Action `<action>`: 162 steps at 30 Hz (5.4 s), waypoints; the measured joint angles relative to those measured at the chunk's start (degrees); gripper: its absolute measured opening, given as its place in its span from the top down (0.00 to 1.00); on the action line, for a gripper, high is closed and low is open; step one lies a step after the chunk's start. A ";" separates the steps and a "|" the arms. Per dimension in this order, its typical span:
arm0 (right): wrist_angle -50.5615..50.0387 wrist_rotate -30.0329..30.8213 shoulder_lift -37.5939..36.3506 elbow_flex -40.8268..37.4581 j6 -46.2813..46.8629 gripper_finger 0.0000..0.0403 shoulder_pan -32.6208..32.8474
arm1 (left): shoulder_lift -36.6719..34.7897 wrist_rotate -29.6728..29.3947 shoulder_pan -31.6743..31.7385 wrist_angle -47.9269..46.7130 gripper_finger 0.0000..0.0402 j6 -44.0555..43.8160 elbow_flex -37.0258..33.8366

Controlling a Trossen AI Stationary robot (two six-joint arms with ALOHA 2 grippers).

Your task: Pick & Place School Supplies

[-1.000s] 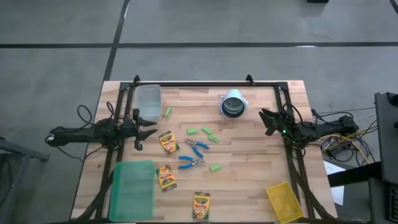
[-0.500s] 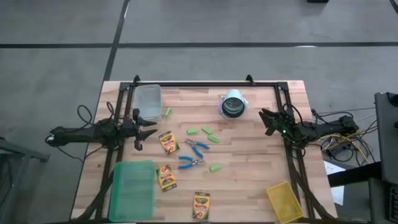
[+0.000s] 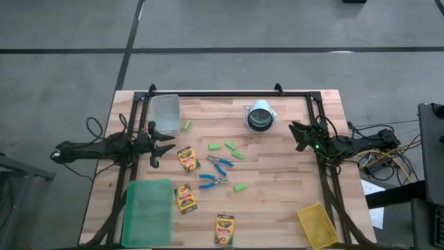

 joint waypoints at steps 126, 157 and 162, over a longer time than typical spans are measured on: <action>25.86 -49.89 31.70 10.65 -10.52 0.50 0.00 | 0.01 -0.01 0.02 -0.01 0.62 0.00 -0.02; 39.13 -34.25 88.37 37.03 -8.09 0.50 16.99 | -0.01 -0.01 0.02 -0.01 0.62 0.00 0.00; 39.43 -31.15 94.41 38.77 -2.36 0.50 17.07 | 0.00 0.02 0.00 -0.01 0.62 0.00 0.00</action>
